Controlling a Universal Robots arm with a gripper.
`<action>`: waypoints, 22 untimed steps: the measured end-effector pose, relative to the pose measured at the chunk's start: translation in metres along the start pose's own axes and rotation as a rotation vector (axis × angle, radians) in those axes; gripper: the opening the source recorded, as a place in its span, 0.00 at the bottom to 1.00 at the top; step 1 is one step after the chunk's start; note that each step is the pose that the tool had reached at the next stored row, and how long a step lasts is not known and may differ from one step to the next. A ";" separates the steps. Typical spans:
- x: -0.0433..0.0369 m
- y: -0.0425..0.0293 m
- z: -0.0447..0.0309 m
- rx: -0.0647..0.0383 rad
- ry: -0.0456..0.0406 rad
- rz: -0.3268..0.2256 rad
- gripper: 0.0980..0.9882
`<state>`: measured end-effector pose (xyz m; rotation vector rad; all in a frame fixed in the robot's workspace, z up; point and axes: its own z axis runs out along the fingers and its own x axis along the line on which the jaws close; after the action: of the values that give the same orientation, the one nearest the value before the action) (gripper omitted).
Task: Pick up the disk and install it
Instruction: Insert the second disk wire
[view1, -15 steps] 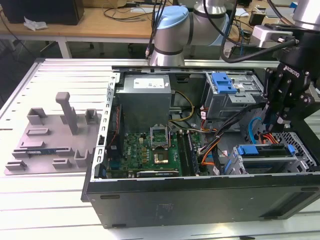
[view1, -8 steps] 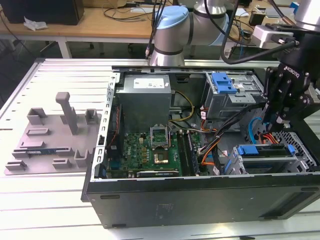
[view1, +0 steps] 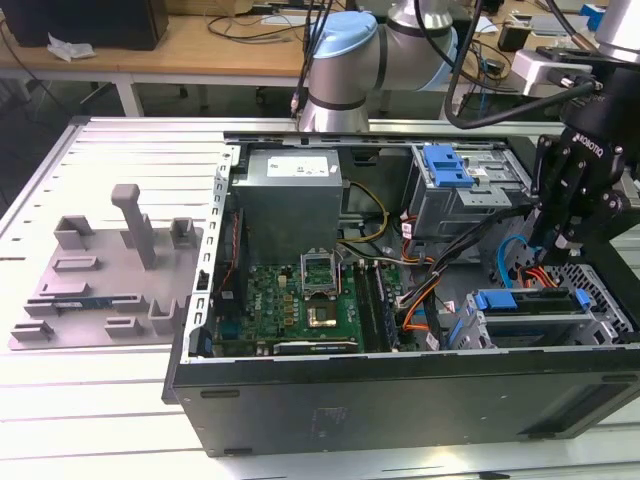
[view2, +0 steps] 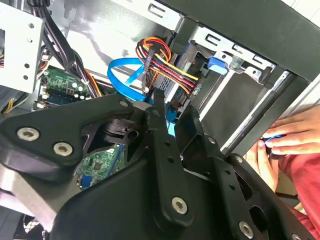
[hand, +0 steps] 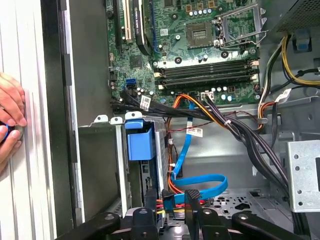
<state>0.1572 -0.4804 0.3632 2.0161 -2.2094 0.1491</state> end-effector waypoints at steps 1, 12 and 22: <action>0.0000 0.0000 0.0000 0.000 0.0000 0.000 0.28; 0.0060 -0.0004 -0.0071 -0.002 -0.0002 0.009 0.20; 0.0051 0.0019 0.0022 -0.005 -0.0022 0.027 0.20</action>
<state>0.1548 -0.4856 0.3619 1.9858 -2.2367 0.1444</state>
